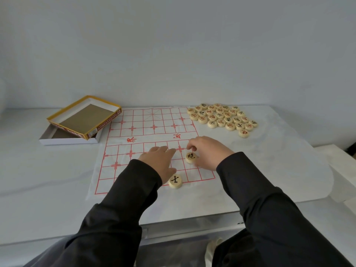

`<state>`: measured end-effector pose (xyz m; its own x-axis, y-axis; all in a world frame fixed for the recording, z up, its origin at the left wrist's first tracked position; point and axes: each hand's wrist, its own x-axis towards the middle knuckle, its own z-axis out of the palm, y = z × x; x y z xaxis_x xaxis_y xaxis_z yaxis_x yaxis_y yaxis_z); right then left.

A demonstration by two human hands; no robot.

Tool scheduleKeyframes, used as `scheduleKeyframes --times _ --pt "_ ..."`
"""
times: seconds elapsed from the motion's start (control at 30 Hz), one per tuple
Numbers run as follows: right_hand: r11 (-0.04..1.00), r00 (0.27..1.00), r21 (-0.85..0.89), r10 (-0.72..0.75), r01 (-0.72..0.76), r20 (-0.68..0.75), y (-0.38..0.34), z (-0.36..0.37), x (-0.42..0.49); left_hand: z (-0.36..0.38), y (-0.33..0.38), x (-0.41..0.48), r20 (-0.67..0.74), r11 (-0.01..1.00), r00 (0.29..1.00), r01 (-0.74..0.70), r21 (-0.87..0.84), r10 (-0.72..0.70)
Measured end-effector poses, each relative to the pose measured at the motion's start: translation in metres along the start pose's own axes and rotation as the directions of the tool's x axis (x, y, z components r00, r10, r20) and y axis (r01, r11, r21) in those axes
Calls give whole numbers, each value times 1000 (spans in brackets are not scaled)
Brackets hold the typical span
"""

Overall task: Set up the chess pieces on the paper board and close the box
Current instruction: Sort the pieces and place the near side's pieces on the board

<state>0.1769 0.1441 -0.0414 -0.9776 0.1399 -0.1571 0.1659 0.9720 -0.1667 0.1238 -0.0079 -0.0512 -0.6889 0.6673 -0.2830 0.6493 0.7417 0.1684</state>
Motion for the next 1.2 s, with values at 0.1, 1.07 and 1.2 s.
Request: scheduleKeyframes --times 0.1,1.07,1.2 --pt "1000 1000 14 26 -26 17 -1 2 2 -1 0 1 -6 1000 1000 5 -1 -5" --pt "985 994 157 80 -68 -72 6 4 -3 0 0 5 5 1000 1000 9 -25 -9" --pt "988 996 139 75 -67 -54 5 5 -1 1 -1 5 5 1000 1000 10 -20 -10"
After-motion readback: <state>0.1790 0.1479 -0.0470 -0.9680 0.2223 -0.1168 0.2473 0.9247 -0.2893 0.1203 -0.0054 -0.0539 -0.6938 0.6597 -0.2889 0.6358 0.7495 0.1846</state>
